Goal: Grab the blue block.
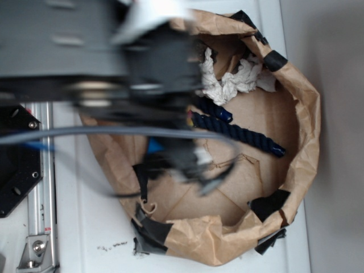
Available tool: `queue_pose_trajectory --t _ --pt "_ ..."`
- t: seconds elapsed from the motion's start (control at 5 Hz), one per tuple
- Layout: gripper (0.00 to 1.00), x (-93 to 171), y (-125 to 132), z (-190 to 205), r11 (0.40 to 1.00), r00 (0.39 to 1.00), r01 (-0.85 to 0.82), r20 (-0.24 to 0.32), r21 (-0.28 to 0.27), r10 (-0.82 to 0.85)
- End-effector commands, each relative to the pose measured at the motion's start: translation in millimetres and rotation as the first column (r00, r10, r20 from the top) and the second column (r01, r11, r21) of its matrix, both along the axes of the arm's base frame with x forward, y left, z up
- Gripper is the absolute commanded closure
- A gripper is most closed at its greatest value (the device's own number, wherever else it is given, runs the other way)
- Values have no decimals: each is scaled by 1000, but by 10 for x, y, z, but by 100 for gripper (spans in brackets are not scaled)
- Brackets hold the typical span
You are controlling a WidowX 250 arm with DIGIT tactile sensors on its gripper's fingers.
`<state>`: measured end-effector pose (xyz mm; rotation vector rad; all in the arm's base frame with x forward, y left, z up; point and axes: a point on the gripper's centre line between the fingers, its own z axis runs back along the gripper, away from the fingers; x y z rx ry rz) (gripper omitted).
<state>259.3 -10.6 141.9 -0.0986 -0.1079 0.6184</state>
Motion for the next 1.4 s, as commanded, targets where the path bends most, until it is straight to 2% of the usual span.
queue_pose_trajectory --t 0.0,0.2,0.4,0.6,0.8,1.0,1.2 --pt "0 207 242 -602 980 979 -189 -89 -62 184" --pt "0 -5 299 -766 984 982 -165 -99 -60 159" --pt "0 -221 241 -815 990 990 -129 -67 -58 125" --pt "0 -320 155 -932 993 991 -109 -79 -34 106" --pt "0 -380 110 -1032 995 991 -95 -100 -22 92" --pt "0 -429 11 -1223 996 988 -88 -127 14 89" --pt "0 -357 -50 -1327 996 989 -91 -114 19 93"
